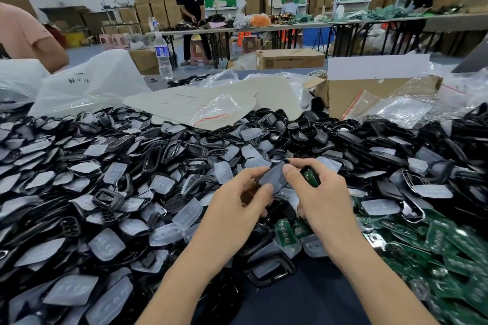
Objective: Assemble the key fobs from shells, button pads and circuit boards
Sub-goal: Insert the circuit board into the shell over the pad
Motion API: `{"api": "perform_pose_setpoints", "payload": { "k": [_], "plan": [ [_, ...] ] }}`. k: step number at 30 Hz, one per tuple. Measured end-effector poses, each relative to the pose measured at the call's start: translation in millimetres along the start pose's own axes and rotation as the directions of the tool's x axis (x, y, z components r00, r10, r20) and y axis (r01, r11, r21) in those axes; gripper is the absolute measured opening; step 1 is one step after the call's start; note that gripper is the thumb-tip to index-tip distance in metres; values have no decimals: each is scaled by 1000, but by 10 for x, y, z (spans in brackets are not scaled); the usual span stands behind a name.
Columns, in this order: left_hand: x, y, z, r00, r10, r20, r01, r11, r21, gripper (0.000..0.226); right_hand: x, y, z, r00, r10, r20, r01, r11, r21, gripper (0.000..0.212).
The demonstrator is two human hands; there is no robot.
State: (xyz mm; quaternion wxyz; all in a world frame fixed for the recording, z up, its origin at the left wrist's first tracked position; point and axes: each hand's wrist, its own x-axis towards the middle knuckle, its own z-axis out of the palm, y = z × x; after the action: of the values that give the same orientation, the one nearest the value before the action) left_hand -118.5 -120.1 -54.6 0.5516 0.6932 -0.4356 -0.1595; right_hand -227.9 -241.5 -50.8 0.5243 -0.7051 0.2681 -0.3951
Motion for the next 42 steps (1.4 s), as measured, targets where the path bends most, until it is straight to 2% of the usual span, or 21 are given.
{"api": "perform_pose_setpoints", "payload": {
  "k": [3, 7, 12, 17, 21, 25, 33, 37, 42],
  "plan": [
    [12, -27, -24, 998, -30, 54, 28, 999, 31, 26, -2, 49, -1, 1000, -1, 21, 2, 998, -58, 3],
    [20, -49, -95, 984, -55, 167, 42, 996, 78, 32, 6, 72, -4, 999, -18, 49, 25, 990, -139, 8],
    [17, -55, -157, 975, -40, 219, 21, 996, 89, 39, 18, 79, -5, 997, -30, 71, 40, 989, -144, 5],
    [7, -34, -126, 981, -59, 187, 43, 995, 91, 45, 27, 82, -7, 997, -16, 81, 24, 994, -110, 3],
    [7, -35, -116, 987, -69, 143, 57, 994, 89, 35, 19, 78, -19, 995, -15, 99, 26, 994, -110, 2],
    [12, -71, -97, 994, -22, 109, 7, 990, 142, 24, 11, 76, -1, 995, -27, 95, 40, 990, -136, 2],
    [5, -73, -126, 977, -5, 214, -50, 966, 252, 34, 24, 100, -10, 992, -50, 120, 71, 981, -178, 2],
    [1, -66, -138, 973, -15, 231, -44, 968, 247, 42, 24, 110, -3, 991, -43, 130, 68, 979, -191, 3],
    [-28, -54, -120, 975, 0, 224, -40, 984, 176, 40, 42, 110, 0, 990, -28, 138, 49, 987, -152, 2]
  ]
}}
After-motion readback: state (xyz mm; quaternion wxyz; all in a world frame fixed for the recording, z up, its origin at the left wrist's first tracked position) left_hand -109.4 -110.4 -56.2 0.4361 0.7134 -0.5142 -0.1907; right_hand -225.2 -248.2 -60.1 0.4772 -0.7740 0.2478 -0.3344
